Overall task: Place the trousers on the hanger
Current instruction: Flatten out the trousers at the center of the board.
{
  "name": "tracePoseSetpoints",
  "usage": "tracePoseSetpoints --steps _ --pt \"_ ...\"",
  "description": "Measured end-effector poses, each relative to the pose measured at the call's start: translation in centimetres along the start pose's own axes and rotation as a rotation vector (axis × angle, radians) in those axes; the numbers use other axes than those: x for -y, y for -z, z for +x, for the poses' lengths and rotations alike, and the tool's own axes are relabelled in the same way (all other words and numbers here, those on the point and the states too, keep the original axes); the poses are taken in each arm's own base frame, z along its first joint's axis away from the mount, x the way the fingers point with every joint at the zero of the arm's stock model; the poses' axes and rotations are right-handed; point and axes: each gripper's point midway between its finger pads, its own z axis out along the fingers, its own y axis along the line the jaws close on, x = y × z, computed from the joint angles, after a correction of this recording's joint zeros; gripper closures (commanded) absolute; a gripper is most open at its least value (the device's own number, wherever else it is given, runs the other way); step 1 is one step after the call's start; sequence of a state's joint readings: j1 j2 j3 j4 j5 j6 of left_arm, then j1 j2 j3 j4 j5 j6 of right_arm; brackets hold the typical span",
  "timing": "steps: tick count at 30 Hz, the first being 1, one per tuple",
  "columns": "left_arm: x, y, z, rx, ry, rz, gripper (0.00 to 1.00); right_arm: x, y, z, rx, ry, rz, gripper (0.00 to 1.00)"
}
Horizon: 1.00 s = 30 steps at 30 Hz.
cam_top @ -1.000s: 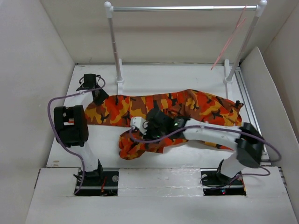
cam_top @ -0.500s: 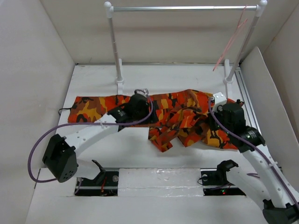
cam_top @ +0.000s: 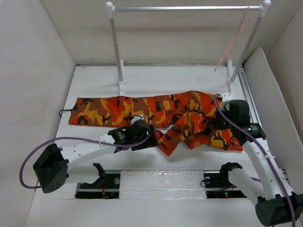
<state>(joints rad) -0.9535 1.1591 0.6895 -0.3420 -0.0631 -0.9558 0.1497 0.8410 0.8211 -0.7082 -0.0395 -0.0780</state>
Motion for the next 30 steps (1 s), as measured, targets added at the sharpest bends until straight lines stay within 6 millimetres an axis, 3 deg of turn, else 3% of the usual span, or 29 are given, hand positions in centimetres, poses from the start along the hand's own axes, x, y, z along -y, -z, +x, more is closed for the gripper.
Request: tracePoseSetpoints --steps 7,10,11,12,16,18,20,24,27,28,30 --pt "1.3 -5.0 0.3 -0.017 0.036 0.007 0.31 -0.8 0.0 0.6 0.027 0.012 -0.051 1.00" --pt "2.1 -7.1 0.1 -0.026 0.025 -0.005 0.64 -1.0 0.0 1.1 0.027 0.014 -0.061 1.00" --pt "2.7 -7.5 -0.3 -0.017 0.022 0.003 0.96 -1.0 0.0 1.2 0.027 0.015 -0.064 1.00" --pt "3.2 -7.8 -0.6 -0.012 0.019 0.006 1.00 -1.0 0.0 1.3 0.027 0.015 -0.065 1.00" --pt "2.8 -7.6 -1.5 0.007 -0.018 -0.049 1.00 -1.1 0.0 1.4 0.027 0.018 -0.074 1.00" --pt "2.6 -5.8 -2.5 0.032 -0.042 -0.088 1.00 -1.2 0.0 1.5 0.027 0.020 -0.081 1.00" --pt "3.1 -2.6 -4.4 0.085 -0.061 -0.101 1.00 -1.4 -0.2 1.6 0.021 0.024 -0.092 1.00" --pt "5.5 7.7 -9.8 0.238 -0.064 -0.094 1.00 -2.1 -0.9 2.2 -0.020 0.037 -0.133 1.00" --pt "6.7 14.2 -13.4 0.331 -0.050 -0.030 1.00 -4.3 -1.6 3.0 -0.074 0.090 -0.238 1.00" --pt "5.9 15.5 -14.3 0.353 -0.024 -0.027 1.00 -5.6 -1.6 3.4 -0.096 0.121 -0.292 0.96" --pt "2.4 17.1 -14.9 0.368 0.037 -0.082 1.00 -8.9 -1.3 4.0 -0.123 0.188 -0.429 0.89"
